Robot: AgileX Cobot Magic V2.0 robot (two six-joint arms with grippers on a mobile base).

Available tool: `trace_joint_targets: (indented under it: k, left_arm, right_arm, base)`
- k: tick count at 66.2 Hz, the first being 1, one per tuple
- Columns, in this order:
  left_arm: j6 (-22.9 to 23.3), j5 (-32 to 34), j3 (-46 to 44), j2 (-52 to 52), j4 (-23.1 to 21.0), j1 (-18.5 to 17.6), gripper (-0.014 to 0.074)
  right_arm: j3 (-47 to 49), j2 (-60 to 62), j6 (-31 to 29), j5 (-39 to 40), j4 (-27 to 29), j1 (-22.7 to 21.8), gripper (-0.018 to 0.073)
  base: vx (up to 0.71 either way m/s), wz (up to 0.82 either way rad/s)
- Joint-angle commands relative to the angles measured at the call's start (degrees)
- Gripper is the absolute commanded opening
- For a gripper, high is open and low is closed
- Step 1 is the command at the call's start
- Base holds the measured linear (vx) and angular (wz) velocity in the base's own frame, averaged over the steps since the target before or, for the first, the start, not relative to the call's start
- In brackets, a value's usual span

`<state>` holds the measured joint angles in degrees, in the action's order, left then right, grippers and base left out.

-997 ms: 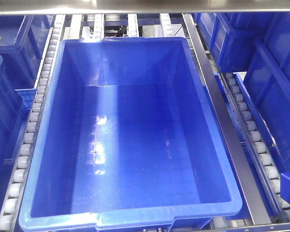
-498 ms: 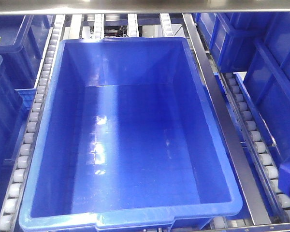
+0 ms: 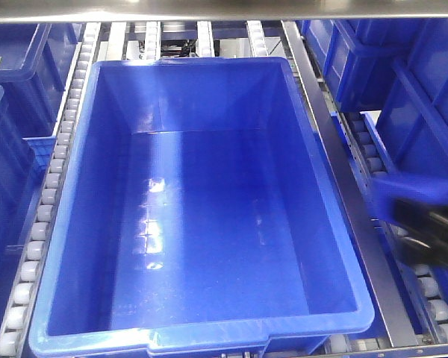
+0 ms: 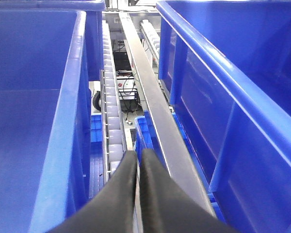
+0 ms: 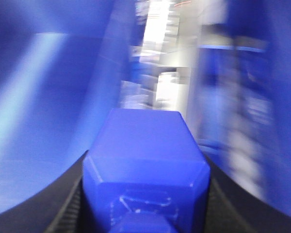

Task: Pour parts from conveyor to right shelf
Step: 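Swing the right gripper with the block over the bin and lower it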

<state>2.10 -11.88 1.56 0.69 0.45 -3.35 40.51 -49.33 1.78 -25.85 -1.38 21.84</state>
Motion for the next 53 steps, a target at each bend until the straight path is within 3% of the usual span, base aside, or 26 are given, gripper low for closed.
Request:
trace_joint_targets:
  k: [1, 21, 36, 53]
  left_arm:
    - [0.49, 4.16, -1.12, 0.67, -0.45, -0.3, -0.0006]
    - [0.49, 4.16, -1.12, 0.67, -0.45, -0.3, -0.0006]
    - [0.49, 4.16, -1.12, 0.67, -0.45, -0.3, -0.0006]
    - [0.49, 4.16, -1.12, 0.67, -0.45, -0.3, -0.0006]
  right_arm:
    - [6.52, -6.4, -0.11, 3.91, -0.62, 3.93, -0.0002]
    - [25.04, -28.56, -0.35, -3.71, 2.56, 9.5, -0.0002]
    - [36.64, -41.62, -0.38, -10.17, 3.49, 11.3, -0.0002]
    - [53.3, -57.05, -0.38, -24.44, 4.09, 12.79, -0.0002]
  base:
    - [0.0, 0.0]
    - [0.0, 0.0]
    - [0.0, 0.0]
    - [0.0, 0.0]
